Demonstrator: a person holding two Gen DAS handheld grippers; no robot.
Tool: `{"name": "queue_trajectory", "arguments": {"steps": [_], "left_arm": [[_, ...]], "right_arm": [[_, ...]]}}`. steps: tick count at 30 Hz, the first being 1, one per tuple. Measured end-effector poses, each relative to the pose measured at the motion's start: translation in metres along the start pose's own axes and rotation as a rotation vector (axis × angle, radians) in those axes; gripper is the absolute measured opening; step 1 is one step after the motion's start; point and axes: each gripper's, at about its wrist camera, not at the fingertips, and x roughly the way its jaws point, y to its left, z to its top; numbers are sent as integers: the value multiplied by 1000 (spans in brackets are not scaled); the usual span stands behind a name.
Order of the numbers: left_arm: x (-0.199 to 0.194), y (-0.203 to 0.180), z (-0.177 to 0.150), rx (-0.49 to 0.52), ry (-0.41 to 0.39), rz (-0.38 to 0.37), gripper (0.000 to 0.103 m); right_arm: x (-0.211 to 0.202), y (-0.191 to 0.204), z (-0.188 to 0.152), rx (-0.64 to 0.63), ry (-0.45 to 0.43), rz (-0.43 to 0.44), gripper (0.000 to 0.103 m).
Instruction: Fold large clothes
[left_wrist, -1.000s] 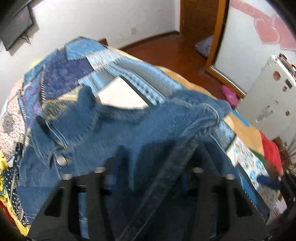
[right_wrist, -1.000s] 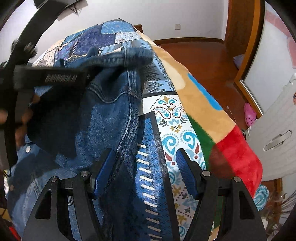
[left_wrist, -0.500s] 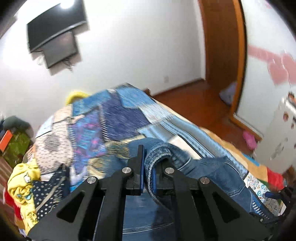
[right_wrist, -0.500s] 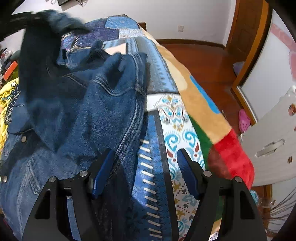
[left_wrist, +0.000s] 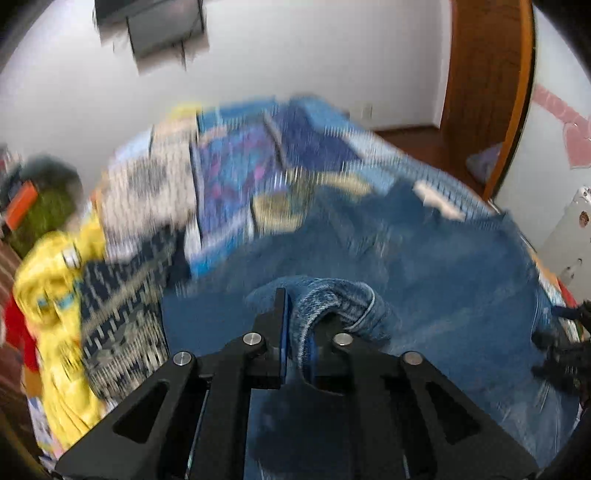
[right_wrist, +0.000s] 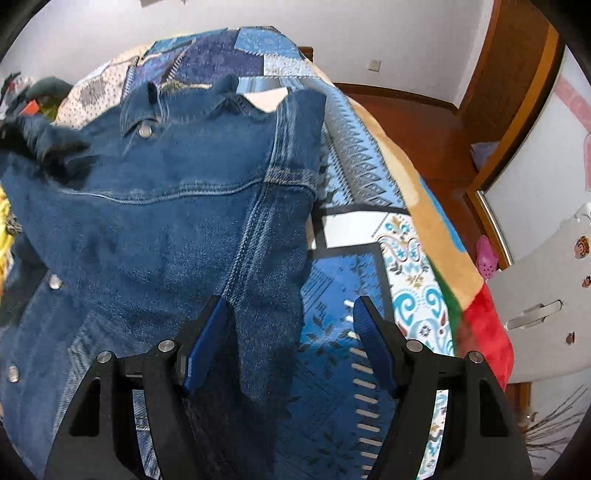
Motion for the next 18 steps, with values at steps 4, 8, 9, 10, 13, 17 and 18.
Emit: {"name": "queue_trajectory", "arguments": {"steps": [4, 8, 9, 10, 13, 17, 18], "left_arm": [[10, 23, -32, -59, 49, -30, 32], [13, 47, -66, -129, 63, -33, 57], [16, 50, -77, -137, 78, -37, 58], [19, 52, -84, -137, 88, -34, 61], [23, 53, -106, -129, 98, -11, 63], [18, 56, -118, -179, 76, 13, 69], [18, 55, -119, -186, 80, 17, 69]], "right_arm": [[1, -3, -2, 0, 11, -14, 71], [1, -6, -3, -13, 10, -26, 76], [2, -5, -1, -12, 11, -27, 76], [3, -5, 0, -11, 12, -27, 76], [4, -5, 0, -1, 14, -26, 77], [4, -5, -1, 2, 14, -34, 78], [4, -5, -1, 2, 15, -36, 78]]}}
